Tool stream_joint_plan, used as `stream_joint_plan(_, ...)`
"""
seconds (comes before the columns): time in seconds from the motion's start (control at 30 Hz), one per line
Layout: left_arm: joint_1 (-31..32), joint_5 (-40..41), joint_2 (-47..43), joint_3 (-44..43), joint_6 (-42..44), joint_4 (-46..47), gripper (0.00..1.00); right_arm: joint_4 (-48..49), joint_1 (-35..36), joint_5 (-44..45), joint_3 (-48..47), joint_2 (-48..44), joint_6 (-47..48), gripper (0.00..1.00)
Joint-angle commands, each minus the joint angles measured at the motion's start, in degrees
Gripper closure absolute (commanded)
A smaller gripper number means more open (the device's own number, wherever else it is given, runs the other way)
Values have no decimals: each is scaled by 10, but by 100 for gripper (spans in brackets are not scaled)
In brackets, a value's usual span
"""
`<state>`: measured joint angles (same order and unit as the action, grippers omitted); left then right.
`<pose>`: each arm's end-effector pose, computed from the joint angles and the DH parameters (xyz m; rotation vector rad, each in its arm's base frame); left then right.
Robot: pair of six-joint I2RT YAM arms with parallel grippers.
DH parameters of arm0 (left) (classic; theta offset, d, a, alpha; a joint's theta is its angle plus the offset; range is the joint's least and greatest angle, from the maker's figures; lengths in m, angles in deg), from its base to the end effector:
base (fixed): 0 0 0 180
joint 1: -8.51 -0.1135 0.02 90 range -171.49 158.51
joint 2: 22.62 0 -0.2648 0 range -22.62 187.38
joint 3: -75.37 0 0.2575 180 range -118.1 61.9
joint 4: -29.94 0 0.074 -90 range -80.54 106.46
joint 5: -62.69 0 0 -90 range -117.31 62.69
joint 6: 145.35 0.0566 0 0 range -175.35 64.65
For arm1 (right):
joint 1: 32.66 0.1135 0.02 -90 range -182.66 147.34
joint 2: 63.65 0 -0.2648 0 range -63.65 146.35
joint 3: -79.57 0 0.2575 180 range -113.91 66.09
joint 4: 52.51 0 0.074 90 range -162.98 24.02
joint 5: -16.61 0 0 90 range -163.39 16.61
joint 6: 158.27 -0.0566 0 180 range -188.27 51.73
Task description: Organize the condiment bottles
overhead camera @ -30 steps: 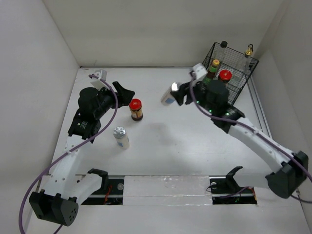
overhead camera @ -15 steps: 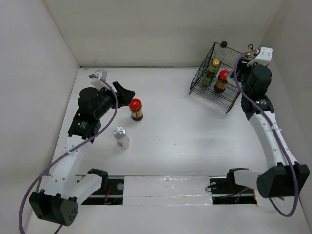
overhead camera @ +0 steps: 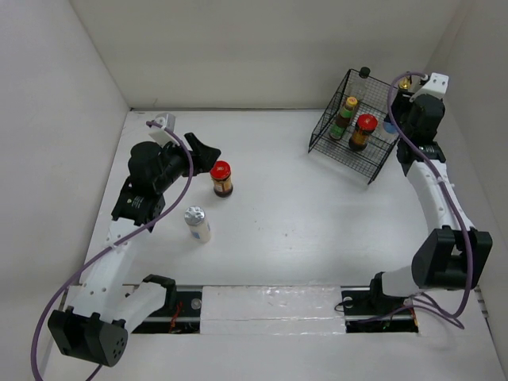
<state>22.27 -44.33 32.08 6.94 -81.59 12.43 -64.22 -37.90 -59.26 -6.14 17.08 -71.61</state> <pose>0.2340 -0.0744 0.3823 0.0512 1.6906 -0.7718 0.3591 -0.0468 0.3821 0.3102 1.6613 -0.2329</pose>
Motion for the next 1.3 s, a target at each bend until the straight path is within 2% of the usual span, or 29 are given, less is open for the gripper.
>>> stream_joint_plan(0.0, -3, -9, -1, -9, -4, 30, 33, 91, -4, -8, -49, 6, -8, 53)
stream_joint_plan(0.5, -3, -14, 4, -9, -4, 30, 33, 84, -9, -31, -21, 98, -31, 51)
stream_joint_plan(0.63, -3, -14, 4, -9, -4, 30, 33, 84, -9, -31, -16, 110, -43, 45)
stream_joint_plan(0.83, -3, -14, 4, -9, -4, 30, 33, 84, -9, -26, -6, 110, -48, 27)
stream_joint_plan(0.87, -3, -14, 4, -9, -4, 30, 33, 84, -9, -26, -5, 105, -48, 20)
stream_joint_plan(1.03, -3, -14, 4, -9, -4, 30, 33, 79, -9, -26, -5, 66, -48, 10)
stream_joint_plan(1.13, -3, -14, 4, -9, -4, 30, 33, 73, -3, -31, -5, 30, -48, 10)
stream_joint_plan(1.2, -3, -14, 4, -9, -4, 30, 33, 73, 20, -31, 1, 8, -42, 10)
stream_joint_plan(1.27, -3, -9, 4, -9, -4, 30, 33, 73, 56, -63, 2, -19, -35, 14)
